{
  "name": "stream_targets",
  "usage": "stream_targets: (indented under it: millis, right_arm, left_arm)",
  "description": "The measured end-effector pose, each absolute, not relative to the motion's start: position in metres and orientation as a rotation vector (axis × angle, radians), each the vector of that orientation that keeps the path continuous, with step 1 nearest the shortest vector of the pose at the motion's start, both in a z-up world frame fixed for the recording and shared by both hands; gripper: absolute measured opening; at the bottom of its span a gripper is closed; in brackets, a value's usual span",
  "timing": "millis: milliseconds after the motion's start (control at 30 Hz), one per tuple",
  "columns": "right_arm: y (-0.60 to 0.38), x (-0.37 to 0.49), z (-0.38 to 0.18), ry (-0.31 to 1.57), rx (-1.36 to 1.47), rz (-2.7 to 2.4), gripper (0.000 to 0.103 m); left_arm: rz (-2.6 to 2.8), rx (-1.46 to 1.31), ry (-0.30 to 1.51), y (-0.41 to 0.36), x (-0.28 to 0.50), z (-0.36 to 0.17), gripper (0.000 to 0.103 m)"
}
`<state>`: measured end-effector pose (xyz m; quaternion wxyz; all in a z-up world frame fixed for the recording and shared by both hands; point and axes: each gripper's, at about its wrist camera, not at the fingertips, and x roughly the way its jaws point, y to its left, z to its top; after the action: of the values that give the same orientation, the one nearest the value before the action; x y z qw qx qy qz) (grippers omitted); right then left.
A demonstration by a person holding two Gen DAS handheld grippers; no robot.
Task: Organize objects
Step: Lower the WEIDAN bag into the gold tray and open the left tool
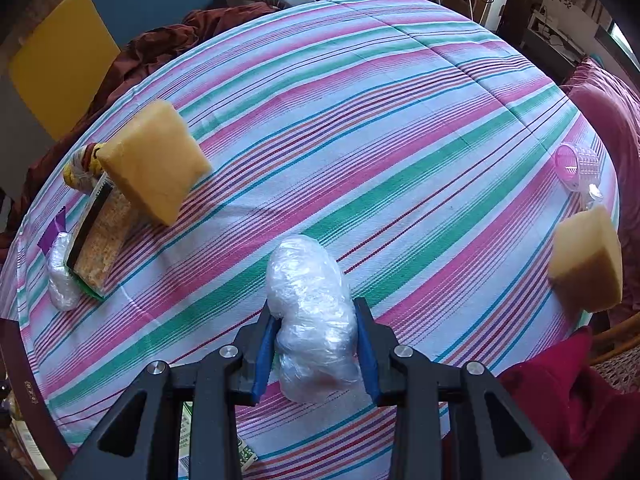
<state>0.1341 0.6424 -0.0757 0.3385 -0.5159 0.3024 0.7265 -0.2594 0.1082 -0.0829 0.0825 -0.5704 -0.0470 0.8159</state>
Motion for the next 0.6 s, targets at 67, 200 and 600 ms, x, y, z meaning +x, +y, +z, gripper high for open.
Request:
stream_targets:
  millis: [67, 200, 600]
  right_arm:
    - [0.640, 0.134, -0.075, 0.787, -1.344, 1.892, 0.036]
    - [0.641, 0.136, -0.075, 0.785, -1.344, 1.891, 0.036]
    - [0.647, 0.150, -0.059, 0.857, -1.239, 1.946, 0.035]
  left_arm:
    - [2.439, -1.689, -0.167, 0.104, -0.256, -0.082, 0.046]
    - [2.481, -1.611, -0.144, 0.099, -0.243, -0.070, 0.046]
    - [2.617, -1.171, -0.029, 0.091, -0.129, -0.006, 0.053]
